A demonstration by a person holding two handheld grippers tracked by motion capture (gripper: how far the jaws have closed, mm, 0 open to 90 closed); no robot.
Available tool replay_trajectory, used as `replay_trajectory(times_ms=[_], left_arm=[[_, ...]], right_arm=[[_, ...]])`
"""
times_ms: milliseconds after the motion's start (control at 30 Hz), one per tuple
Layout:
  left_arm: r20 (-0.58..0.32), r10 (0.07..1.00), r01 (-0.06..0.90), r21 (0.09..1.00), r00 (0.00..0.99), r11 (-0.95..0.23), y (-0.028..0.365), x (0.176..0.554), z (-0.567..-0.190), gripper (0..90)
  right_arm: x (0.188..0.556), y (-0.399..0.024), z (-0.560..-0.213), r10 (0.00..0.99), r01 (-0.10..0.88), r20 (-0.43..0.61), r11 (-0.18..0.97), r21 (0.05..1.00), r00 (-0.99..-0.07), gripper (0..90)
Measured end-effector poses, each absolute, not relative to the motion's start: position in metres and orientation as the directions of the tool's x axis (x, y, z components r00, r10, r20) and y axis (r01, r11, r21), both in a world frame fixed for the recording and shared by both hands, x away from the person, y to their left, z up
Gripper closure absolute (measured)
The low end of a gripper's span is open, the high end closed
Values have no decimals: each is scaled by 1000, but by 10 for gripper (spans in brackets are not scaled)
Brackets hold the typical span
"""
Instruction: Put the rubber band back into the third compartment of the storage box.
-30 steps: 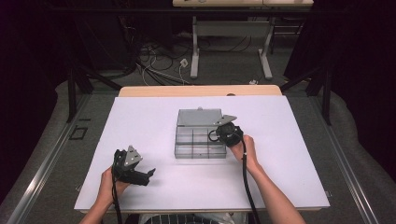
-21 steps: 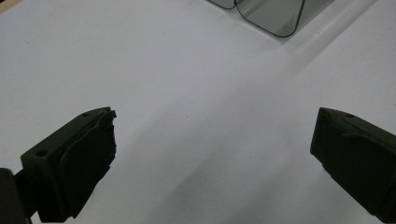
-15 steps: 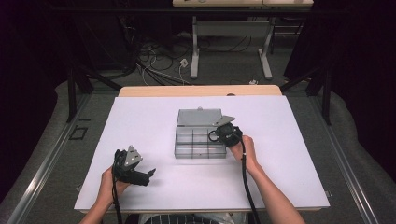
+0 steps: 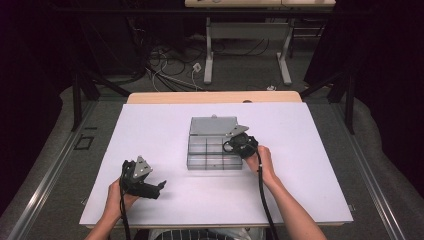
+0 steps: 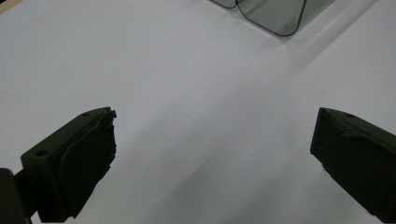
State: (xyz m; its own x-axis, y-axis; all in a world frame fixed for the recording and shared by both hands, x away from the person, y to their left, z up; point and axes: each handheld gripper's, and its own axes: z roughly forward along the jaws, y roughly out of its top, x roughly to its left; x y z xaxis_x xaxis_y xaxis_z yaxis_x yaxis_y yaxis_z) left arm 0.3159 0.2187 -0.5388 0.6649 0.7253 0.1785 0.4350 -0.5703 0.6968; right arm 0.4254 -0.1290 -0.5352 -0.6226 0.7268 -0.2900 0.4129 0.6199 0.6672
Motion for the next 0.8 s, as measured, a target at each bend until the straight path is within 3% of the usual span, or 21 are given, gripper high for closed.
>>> replay_trajectory(times_ms=[333,800], left_arm=[[181,724,433,697,666,-572,219,316,-539,1],[181,724,435,694,666,-573,220,316,-538,1]], right_arm=[[425,-127,-537,725,418,-300,629,655,-620,828],[425,-131,-530,735,424,-247,594,684,-631,632]])
